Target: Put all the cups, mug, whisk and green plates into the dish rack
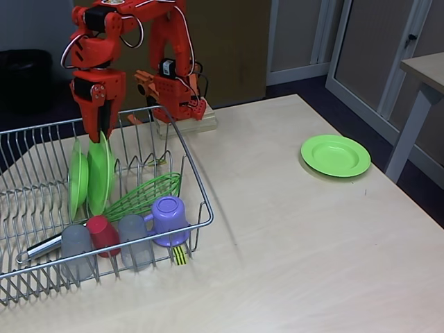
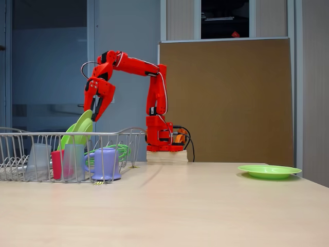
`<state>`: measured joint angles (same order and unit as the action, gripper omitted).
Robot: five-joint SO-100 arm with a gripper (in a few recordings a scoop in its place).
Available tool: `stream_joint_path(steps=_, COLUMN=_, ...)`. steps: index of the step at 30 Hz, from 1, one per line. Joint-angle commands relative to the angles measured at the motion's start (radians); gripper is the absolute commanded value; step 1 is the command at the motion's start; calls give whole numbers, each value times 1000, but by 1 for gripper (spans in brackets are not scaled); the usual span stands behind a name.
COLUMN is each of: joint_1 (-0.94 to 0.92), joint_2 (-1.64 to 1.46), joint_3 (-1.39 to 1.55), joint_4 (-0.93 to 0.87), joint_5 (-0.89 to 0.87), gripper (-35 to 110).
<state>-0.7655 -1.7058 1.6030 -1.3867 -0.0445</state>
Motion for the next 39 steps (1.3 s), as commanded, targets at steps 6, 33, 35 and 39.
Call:
stream_joint_path(steps=6, joint_1=-58, joint_2=-31, joint_3=66, joint_4=18, joint_5=25, gripper=0)
stream_joint_path(steps=33, joint_1=100, joint_2=-89, joint_3=239, joint_4=49, joint_5=132, gripper=23)
stream_joint_path(steps=35, joint_1=117, joint_2=-115, joint_3=225, joint_4=25, joint_5=120, gripper=23)
stream_joint_path(steps=39, joint_1=153, joint_2=-166, joint_3=209, joint_4=-23, joint_5=94, gripper=24)
